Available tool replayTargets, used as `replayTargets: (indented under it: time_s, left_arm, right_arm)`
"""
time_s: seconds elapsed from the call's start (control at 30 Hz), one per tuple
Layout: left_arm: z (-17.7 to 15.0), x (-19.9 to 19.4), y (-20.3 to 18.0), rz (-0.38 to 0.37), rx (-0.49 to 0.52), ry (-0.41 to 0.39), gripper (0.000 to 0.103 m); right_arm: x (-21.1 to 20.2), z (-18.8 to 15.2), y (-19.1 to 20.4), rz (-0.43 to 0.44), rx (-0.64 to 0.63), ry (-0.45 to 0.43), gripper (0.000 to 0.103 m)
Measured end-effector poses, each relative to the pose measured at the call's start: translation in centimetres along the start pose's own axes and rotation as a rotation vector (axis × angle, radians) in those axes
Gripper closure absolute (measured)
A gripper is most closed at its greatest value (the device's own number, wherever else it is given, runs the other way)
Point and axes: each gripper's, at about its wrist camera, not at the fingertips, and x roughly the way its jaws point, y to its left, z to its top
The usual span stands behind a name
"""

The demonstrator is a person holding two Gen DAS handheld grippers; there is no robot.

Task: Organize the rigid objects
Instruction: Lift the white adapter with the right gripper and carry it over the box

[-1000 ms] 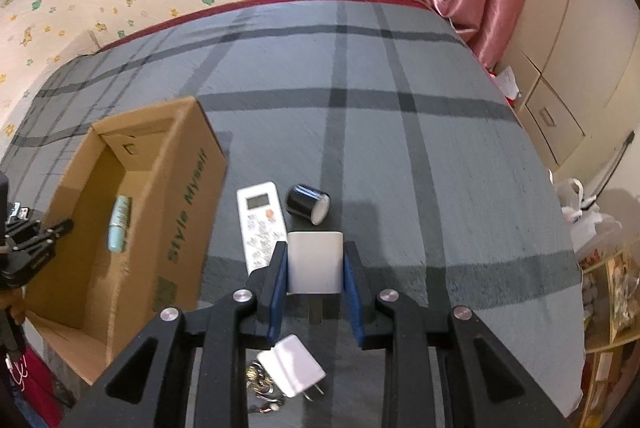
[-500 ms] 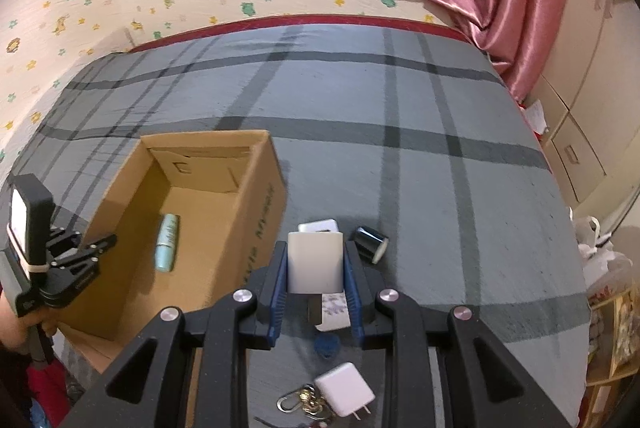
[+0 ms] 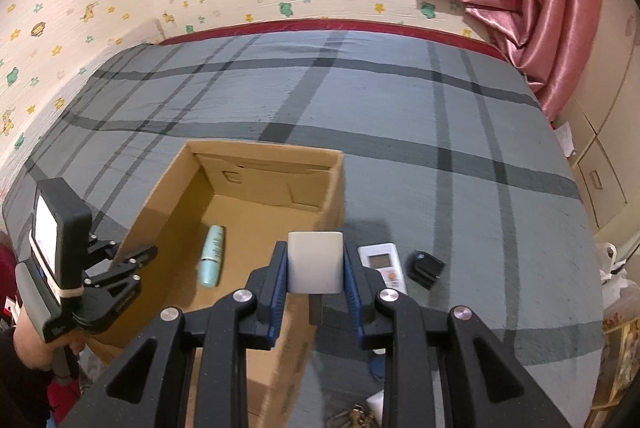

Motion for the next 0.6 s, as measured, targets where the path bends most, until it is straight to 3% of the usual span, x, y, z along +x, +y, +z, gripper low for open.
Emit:
replayTargets:
  time_s: [0.6]
  left_arm:
    - [0.0,0.0,0.0,-0.005,-0.004,0.000,0.087]
  right_arm:
    - [5.4,0.6,6.1,0.071,-0.049,0.105,0.076]
